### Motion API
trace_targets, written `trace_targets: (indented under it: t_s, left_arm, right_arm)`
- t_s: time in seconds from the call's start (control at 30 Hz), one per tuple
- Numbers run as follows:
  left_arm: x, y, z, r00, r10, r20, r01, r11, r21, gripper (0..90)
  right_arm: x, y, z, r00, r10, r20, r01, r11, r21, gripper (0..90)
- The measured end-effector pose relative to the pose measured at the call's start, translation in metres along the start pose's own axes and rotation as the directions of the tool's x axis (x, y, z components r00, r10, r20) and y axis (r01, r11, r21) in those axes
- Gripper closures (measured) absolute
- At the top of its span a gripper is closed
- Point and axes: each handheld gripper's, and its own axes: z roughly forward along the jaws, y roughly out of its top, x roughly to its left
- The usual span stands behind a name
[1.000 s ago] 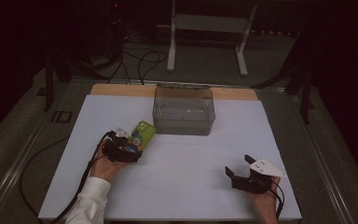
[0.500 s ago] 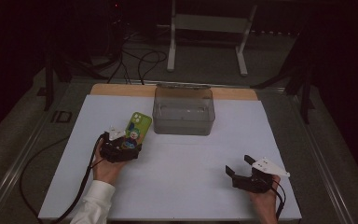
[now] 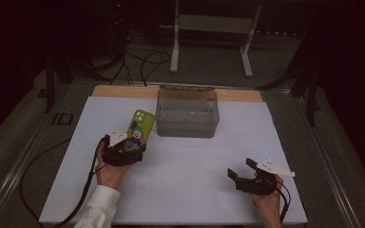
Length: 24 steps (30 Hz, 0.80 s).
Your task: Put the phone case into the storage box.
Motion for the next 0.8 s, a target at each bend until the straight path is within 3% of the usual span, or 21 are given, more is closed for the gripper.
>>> trace_targets:
  t_s: [0.13,0.3,0.53,0.7,0.8]
  left_arm:
    - [-0.005,0.000,0.000,1.0000,0.005,0.002,-0.005,1.0000,-0.008,15.7]
    - [-0.012,0.002,0.001,0.9998,0.014,0.014,-0.014,0.9998,-0.011,15.7]
    - [-0.018,0.003,0.000,0.9992,0.025,0.030,-0.025,0.9995,-0.020,15.7]
    - [-0.021,0.004,-0.003,0.9995,0.022,0.025,-0.020,0.9987,-0.047,15.7]
    - [-0.022,0.005,-0.004,0.9995,0.019,0.027,-0.017,0.9985,-0.052,15.7]
  right_arm:
    - [0.001,0.004,0.001,0.9996,0.019,-0.022,-0.019,1.000,0.002,9.3]
    - [0.009,0.017,0.006,0.9987,-0.008,-0.049,0.009,1.000,0.006,9.3]
    - [0.017,0.027,0.015,0.9983,-0.023,-0.054,0.024,1.000,0.011,9.4]
    - [0.023,0.033,0.028,0.9984,0.012,-0.055,-0.011,1.000,0.022,9.7]
    - [0.026,0.036,0.030,0.9986,0.008,-0.052,-0.008,1.000,0.013,9.7]
